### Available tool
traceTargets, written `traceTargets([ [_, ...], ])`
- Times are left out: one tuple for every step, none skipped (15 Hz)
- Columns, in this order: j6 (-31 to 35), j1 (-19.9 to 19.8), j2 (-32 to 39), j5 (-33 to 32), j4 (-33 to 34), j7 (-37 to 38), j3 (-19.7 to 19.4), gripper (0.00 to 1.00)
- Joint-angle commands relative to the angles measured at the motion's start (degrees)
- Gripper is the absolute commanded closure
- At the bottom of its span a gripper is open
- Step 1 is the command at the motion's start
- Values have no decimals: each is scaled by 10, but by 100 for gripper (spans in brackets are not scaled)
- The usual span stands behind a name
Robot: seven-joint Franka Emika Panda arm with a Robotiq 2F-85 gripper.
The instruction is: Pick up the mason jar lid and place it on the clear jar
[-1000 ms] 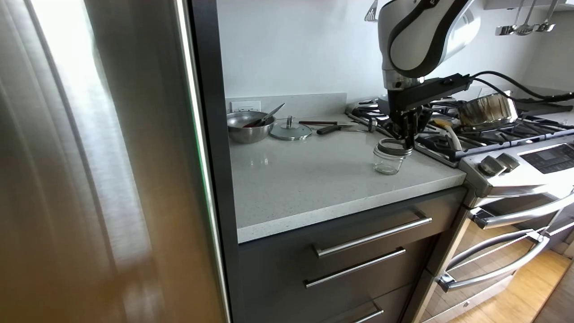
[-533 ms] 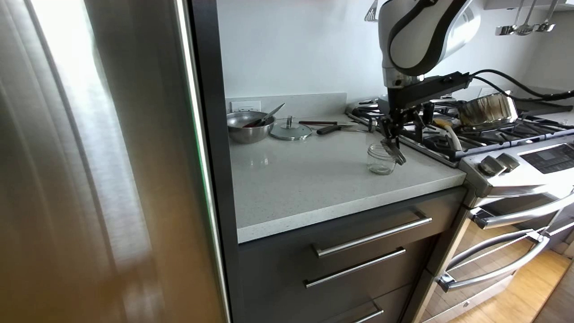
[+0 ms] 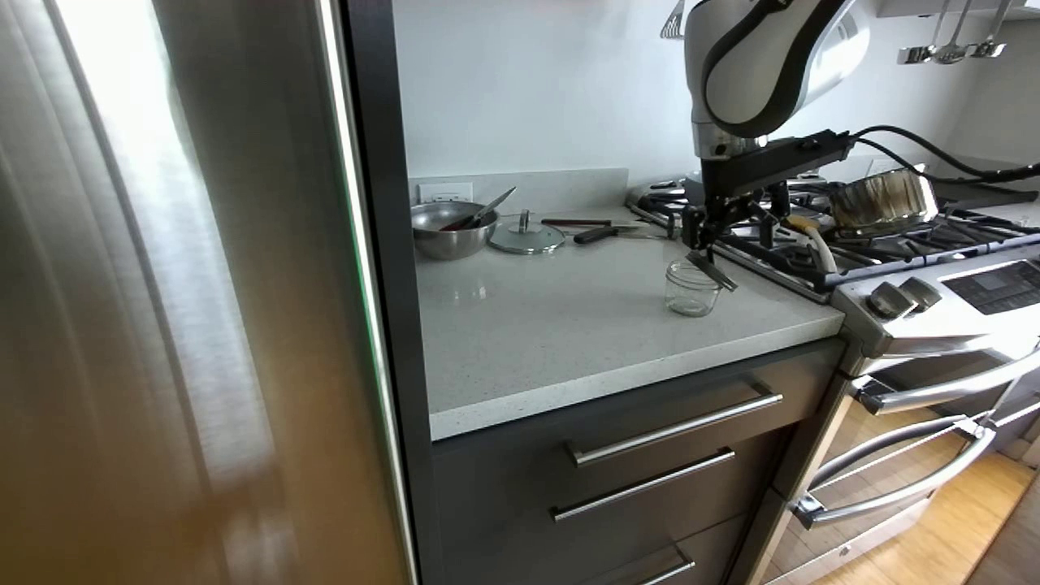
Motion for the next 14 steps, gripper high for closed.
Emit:
traceTargets([
  [1,-3,3,6,-1,-3,8,0],
  [3,-4,2,10,-3,-6,10,1],
  [6,-5,0,11,-5,-7,11,0],
  [10,-5,-3,14,-7,-7,13,0],
  [13,-6,-4,18,-7,-11,15,0],
  [14,-6,-3,20,-7,-10,16,0],
  [17,-7,-3,24,-6,-11,18,0],
  [19,-7,-2,28,-6,-13,20,0],
  [24,-8,-2,34,-7,-16,22,0],
  [25,-9,-2,38,-7,-18,23,0],
  [28,-9,-2,43,-7,-21,24,0],
  [30,-9,-2,47,-6,-22,25,0],
  [30,-9,-4,51,-6,-24,26,0],
  [31,-8,-5,52,-6,-24,26,0],
])
